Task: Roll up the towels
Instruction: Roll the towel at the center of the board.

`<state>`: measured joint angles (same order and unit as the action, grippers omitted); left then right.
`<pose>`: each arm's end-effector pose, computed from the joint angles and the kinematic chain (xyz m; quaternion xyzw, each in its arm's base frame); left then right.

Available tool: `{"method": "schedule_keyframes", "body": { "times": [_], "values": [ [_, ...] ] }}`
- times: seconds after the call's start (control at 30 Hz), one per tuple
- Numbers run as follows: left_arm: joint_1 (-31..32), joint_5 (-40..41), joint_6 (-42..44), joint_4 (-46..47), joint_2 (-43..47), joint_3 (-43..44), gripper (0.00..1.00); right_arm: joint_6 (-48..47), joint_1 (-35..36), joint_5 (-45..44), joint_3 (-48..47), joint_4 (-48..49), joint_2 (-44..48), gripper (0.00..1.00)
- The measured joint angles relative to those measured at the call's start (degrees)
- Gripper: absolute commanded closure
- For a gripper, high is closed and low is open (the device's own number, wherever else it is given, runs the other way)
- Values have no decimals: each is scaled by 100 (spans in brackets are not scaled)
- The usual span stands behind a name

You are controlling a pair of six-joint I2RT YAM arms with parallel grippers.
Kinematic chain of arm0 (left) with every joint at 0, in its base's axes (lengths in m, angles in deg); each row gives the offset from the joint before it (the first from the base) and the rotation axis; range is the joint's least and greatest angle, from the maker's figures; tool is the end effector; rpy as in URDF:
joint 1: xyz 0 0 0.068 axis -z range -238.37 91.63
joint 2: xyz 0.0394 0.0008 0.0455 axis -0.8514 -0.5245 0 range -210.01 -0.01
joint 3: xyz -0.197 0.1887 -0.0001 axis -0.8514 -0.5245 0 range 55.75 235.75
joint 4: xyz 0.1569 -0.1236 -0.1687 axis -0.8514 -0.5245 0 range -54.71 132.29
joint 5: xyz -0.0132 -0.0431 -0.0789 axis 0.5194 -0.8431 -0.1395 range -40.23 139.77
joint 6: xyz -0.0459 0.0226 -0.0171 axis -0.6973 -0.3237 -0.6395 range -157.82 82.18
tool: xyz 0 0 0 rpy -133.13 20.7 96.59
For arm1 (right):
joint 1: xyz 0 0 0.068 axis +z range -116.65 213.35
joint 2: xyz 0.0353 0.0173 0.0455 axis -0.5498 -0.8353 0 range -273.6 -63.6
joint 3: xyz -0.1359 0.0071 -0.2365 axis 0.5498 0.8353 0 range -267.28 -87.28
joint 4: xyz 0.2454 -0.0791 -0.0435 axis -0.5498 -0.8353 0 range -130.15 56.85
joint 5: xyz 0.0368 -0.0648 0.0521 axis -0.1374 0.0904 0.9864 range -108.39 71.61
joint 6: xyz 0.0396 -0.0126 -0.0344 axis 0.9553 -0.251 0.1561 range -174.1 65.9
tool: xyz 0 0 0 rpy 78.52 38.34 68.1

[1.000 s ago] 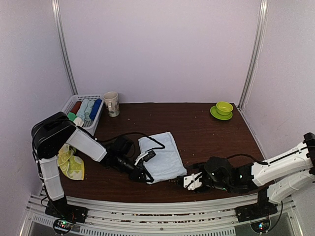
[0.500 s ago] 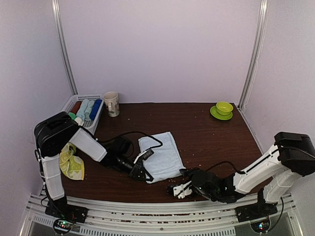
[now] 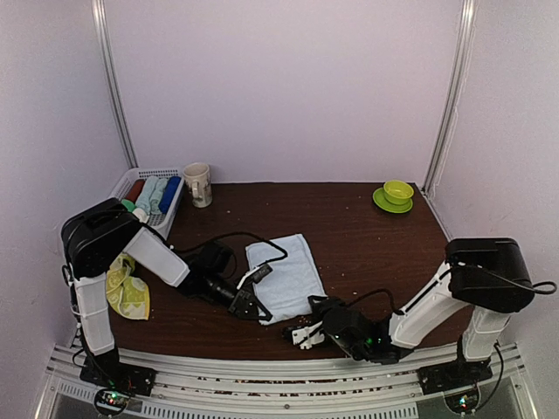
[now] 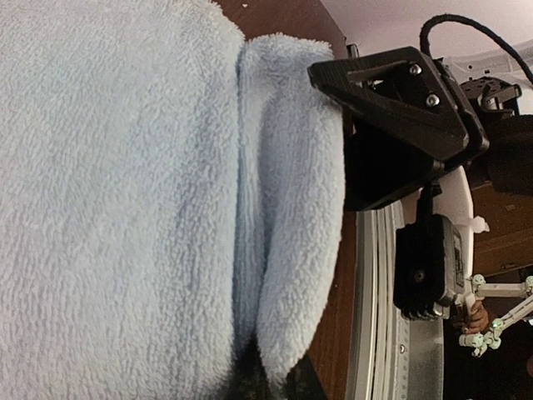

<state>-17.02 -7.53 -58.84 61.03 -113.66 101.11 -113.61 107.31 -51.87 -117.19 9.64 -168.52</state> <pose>0.2300 -0.2422 0.0790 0.3085 0.7813 -0.5420 0.0267 0.1009 0.2800 0.0921 -0.7153 0.4591 -0.1919 0.4907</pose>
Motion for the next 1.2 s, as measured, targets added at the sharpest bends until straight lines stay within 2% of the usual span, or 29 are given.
{"method": "schedule_keyframes", "body": {
  "times": [0.2, 0.4, 0.43, 0.5, 0.6, 0.63, 0.8, 0.93, 1.1, 1.2],
  "values": [
    [-13, -33, -11, 13, -7, 0, 100, 42, -52, 48, -372, -138, -345, 74],
    [-33, -15, 28, 9, 13, -17, 90, 385, -214, 291, -669, -702, -376, 91],
    [-48, 15, 55, 7, 31, -42, 86, 452, -245, 361, -741, -841, -372, 92],
    [-107, 55, 131, -4, 79, -107, 69, 581, -291, 494, -903, -1145, -348, 94],
    [-166, 122, 262, -63, 299, -214, 50, 841, -415, 839, -1294, -1941, -247, 95],
    [-173, 254, 295, -107, 442, -280, 40, 914, -461, 984, -1414, -2184, -210, 96],
    [-192, 1067, 509, -352, 1202, -612, 18, 1333, -658, 1788, -2173, -3547, -105, 98],
    [-203, 2096, 612, -608, 1875, -872, 4, 1628, -743, 2323, -2658, -4494, -105, 98],
    [-162, 3488, 763, -636, 2896, -1440, 2, 1921, -938, 3075, -3333, -5624, -278, 99],
    [13, 4197, 1008, -302, 3781, -2068, 2, 2076, -1139, 3591, -3764, -6161, -474, 99]
  ]
}}
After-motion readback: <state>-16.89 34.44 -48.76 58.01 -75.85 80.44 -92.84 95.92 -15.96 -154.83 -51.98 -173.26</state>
